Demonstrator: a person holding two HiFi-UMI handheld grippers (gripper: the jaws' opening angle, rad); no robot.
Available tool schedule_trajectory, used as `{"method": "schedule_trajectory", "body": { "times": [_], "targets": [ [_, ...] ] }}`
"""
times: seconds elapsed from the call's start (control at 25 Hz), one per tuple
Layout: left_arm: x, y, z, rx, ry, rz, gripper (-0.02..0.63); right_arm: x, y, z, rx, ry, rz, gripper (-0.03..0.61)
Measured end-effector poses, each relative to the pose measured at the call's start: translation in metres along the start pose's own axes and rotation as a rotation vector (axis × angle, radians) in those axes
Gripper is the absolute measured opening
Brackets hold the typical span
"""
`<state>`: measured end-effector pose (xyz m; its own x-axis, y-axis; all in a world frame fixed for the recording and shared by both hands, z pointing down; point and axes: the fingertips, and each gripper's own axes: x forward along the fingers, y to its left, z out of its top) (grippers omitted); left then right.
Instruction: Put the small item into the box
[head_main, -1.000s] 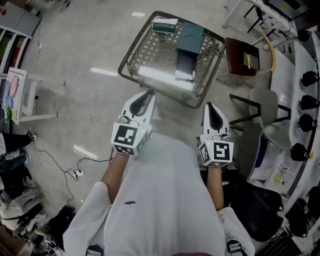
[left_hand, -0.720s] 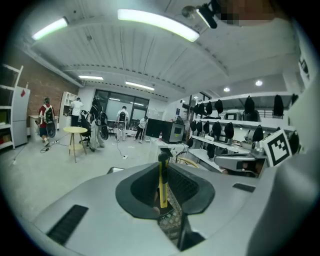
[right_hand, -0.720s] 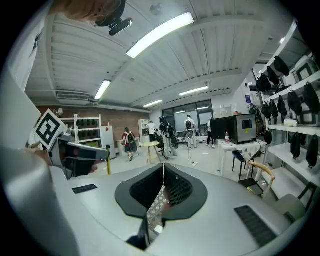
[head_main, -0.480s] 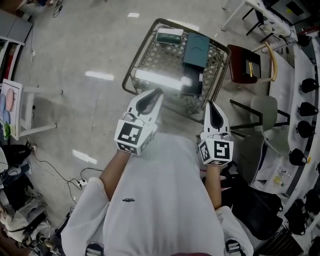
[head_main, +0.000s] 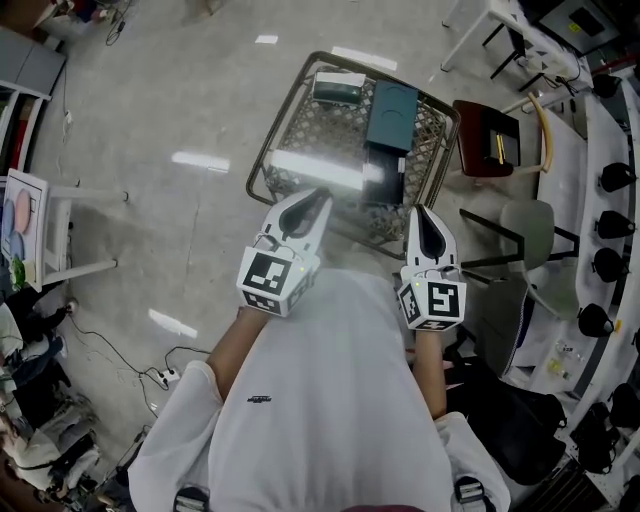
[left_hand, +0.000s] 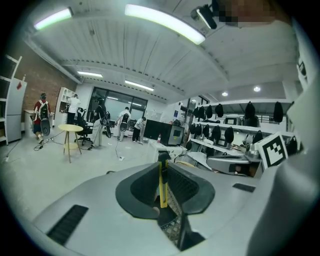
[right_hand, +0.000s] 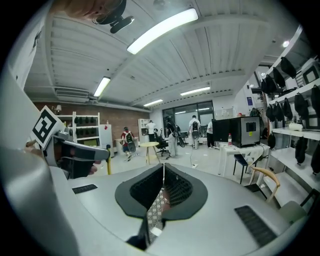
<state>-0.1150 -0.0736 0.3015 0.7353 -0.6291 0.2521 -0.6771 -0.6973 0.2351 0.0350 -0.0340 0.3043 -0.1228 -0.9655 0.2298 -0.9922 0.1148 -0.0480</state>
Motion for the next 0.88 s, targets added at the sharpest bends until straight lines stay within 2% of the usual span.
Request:
{"method": "schedule_trajectory", "body": {
  "times": [0.36, 0.56, 0.88],
  "targets": [
    [0.025, -0.003, 0.011, 0.016, 0.001, 0.009, 0.049, 0.019, -0.016, 0.012, 0.025, -0.015, 0.039, 0.003],
    [0.043, -0.004, 0.009, 0.019, 0.028, 0.01, 0.049, 0.027, -0.026, 0.012, 0.024, -0.005, 0.058, 0.003],
    [0.084, -0.013, 0.0, 0.028, 0.066, 0.023, 0.049, 0.042, -0.052, -0.007, 0.04, 0.049, 0.079, 0.003]
  ]
}}
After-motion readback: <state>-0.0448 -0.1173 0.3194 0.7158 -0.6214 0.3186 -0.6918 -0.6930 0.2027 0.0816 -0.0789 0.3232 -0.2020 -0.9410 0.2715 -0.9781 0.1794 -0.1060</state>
